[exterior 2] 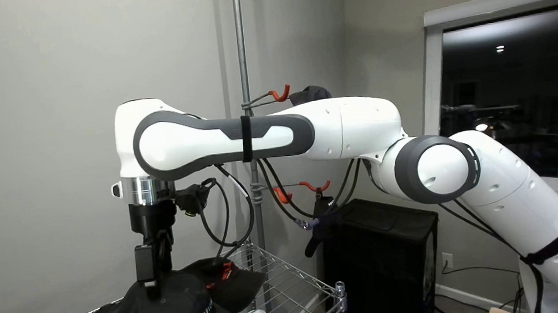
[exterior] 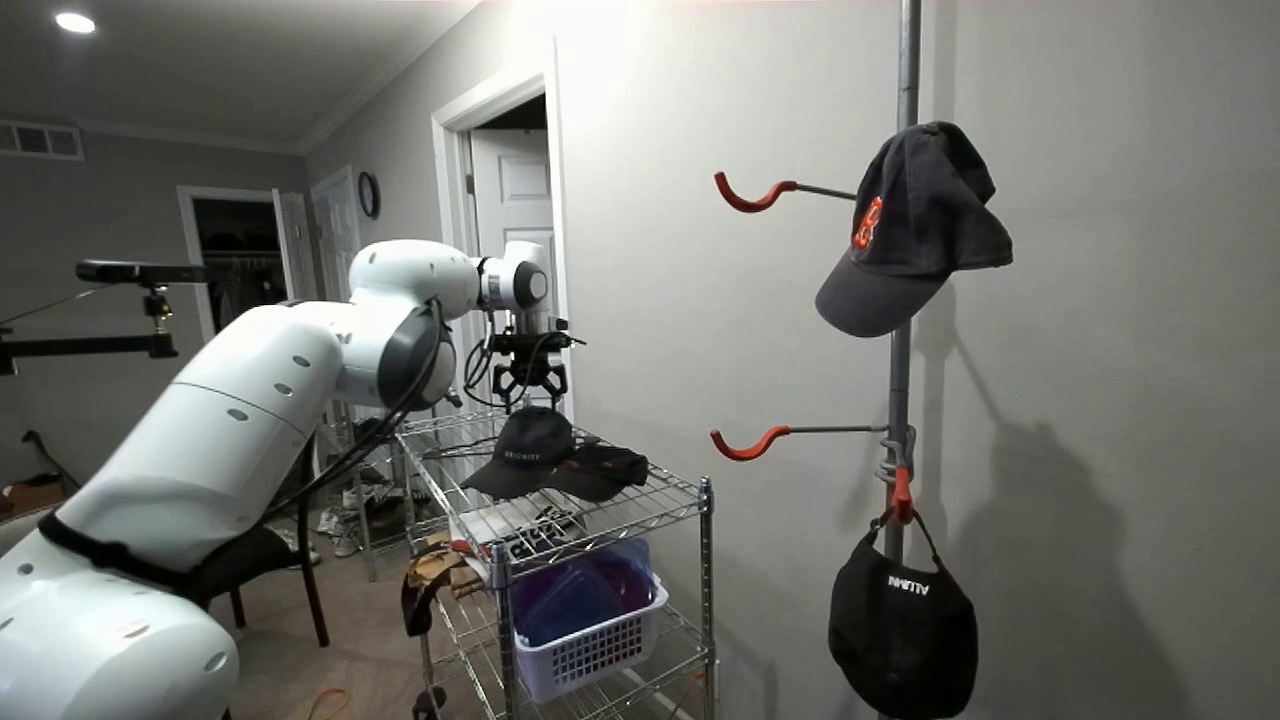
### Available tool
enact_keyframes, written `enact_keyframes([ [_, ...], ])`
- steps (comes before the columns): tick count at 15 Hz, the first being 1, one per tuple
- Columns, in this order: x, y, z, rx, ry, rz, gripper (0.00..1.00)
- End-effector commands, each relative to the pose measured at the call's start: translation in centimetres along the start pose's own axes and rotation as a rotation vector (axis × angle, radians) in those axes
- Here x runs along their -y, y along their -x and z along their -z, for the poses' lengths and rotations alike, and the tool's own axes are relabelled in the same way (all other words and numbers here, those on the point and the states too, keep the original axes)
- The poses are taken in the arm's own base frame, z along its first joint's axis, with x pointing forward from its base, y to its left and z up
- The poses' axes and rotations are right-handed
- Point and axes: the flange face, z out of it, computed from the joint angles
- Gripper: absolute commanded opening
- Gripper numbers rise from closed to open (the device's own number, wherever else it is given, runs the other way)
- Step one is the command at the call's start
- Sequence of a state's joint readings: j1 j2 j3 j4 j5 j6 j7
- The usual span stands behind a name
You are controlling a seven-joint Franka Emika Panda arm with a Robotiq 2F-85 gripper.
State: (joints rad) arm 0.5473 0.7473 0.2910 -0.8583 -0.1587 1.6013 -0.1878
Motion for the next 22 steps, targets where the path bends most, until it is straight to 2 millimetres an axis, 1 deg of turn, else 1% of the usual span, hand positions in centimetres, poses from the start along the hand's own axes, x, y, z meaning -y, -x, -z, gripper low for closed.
enact_keyframes([
  [1, -0.1, 0.1, 0.1, 0.020, -0.035, 0.014, 1.00],
  [5, -0.8, 0.6, -0.7, 0.066, -0.003, -0.002, 1.00],
  [9, -1.9, 1.3, -0.6, 0.095, 0.023, -0.011, 1.00],
  [14, -2.6, 1.5, -0.9, 0.103, 0.013, -0.026, 1.00],
  [20, -5.0, 2.5, -0.7, 0.104, 0.027, -0.079, 1.00],
  [22, -5.2, 2.5, -0.9, 0.105, 0.020, -0.075, 1.00],
])
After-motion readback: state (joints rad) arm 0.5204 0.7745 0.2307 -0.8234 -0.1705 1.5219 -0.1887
